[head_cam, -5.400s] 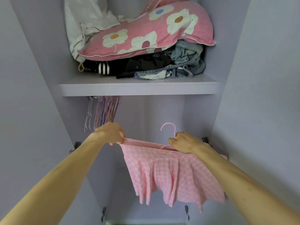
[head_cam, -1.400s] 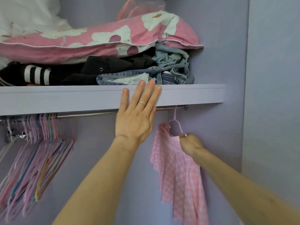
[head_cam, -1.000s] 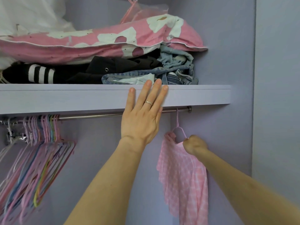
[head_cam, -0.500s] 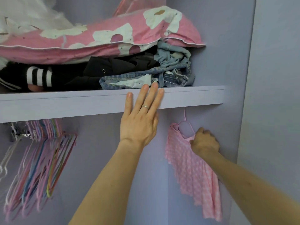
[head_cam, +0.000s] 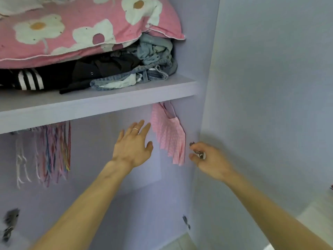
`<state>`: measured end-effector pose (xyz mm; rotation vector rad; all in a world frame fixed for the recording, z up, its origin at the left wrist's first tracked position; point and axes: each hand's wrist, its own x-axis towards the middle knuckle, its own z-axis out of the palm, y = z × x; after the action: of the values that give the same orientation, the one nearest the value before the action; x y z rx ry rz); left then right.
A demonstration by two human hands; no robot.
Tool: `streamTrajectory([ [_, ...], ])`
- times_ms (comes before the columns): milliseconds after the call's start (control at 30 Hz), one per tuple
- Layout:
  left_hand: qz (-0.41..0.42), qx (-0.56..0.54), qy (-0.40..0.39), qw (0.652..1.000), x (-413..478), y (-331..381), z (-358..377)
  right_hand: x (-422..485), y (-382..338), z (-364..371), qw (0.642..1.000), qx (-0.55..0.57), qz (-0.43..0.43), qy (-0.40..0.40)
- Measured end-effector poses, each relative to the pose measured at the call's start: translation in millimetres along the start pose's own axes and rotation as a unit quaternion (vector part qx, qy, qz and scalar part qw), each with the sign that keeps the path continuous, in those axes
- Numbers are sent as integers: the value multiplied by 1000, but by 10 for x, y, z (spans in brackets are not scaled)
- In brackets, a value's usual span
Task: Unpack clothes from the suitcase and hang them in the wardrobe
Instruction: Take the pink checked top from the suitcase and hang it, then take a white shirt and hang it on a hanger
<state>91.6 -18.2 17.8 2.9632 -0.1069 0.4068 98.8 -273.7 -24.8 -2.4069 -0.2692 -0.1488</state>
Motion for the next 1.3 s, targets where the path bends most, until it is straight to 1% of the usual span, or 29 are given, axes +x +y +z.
streamTrajectory([
  [67,3,-21,-32,999,-277,156,120,-409,45,-122,999,-48,-12,14],
  [100,12,-29,-51,998,-431,249,214,-667,89,-162,998,-61,-3,14],
  [267,109,-56,-140,983,-1088,861,849,-1772,545,-242,995,-70,59,41],
  [367,163,-75,-203,963,-1354,1330,1234,-2278,913,-309,988,-86,119,40],
  [433,214,-88,-246,941,-1548,1789,1509,-2702,1295,-407,975,-87,195,51],
  [500,246,-92,-290,920,-1734,2106,1701,-2987,1600,-471,963,-91,248,49],
  [600,292,-95,-347,886,-1942,2801,1952,-3453,2116,-769,940,-94,324,56],
  [633,297,-101,-363,877,-1976,3021,2024,-3583,2277,-866,933,-95,344,54],
  [767,309,-108,-393,859,-2022,3838,2331,-4008,2950,-1197,901,-102,421,27],
  [900,312,-97,-414,849,-1969,4718,2726,-4306,3759,-1589,883,-100,458,5],
  [1000,306,-77,-439,841,-1951,5247,3021,-4454,4351,-1782,871,-84,484,-13],
  [1133,300,-42,-453,838,-1912,5573,3462,-4493,4925,-1789,861,-68,502,-35],
  [1300,287,-11,-481,828,-1892,5766,4307,-4500,5646,-1391,848,-41,525,-65],
])
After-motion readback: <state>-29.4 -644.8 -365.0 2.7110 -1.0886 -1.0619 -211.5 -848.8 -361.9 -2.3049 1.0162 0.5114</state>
